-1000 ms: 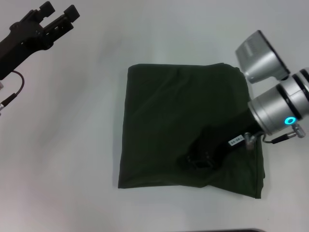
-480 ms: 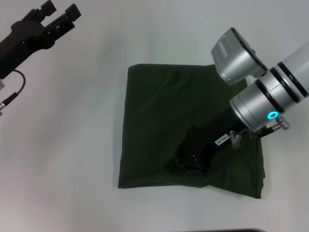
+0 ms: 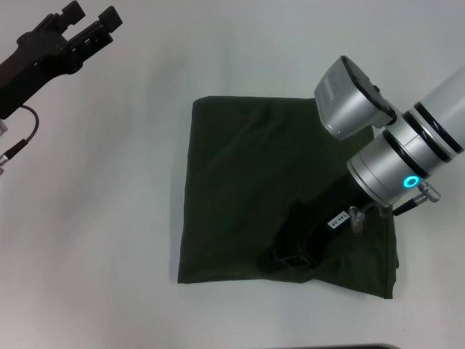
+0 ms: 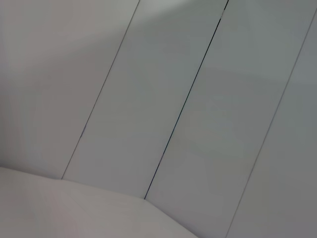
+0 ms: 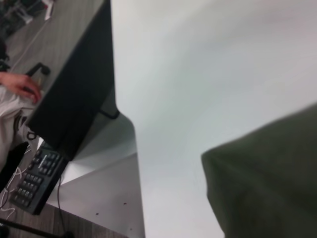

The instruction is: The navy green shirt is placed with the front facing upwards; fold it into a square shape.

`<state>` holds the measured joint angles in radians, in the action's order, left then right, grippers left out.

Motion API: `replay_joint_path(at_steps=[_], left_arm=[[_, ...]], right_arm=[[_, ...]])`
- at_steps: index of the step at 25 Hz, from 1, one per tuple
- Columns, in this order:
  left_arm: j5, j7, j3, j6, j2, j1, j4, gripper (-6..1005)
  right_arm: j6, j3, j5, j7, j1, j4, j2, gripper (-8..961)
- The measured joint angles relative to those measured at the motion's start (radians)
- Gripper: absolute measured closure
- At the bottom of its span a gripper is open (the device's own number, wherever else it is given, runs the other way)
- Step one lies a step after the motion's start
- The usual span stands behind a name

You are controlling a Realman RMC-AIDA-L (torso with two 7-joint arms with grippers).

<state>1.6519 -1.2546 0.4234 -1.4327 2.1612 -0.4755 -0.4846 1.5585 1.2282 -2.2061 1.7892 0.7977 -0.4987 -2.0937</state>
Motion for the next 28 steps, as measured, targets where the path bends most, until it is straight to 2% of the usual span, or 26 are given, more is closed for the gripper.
replay_joint_path(at_steps=[17, 28], left_arm=[[0.000, 0.000, 0.000, 0.000, 0.000, -0.002, 0.000, 95], [0.000, 0.000, 0.000, 0.000, -0.001, -0.006, 0.008, 95]], right_arm=[[-0.032, 0.002, -0.052, 0.056, -0.025, 0.004, 0.003, 917], [0.006, -0.029, -0.017, 0.029, -0.105, -0.101, 0.010, 911]])
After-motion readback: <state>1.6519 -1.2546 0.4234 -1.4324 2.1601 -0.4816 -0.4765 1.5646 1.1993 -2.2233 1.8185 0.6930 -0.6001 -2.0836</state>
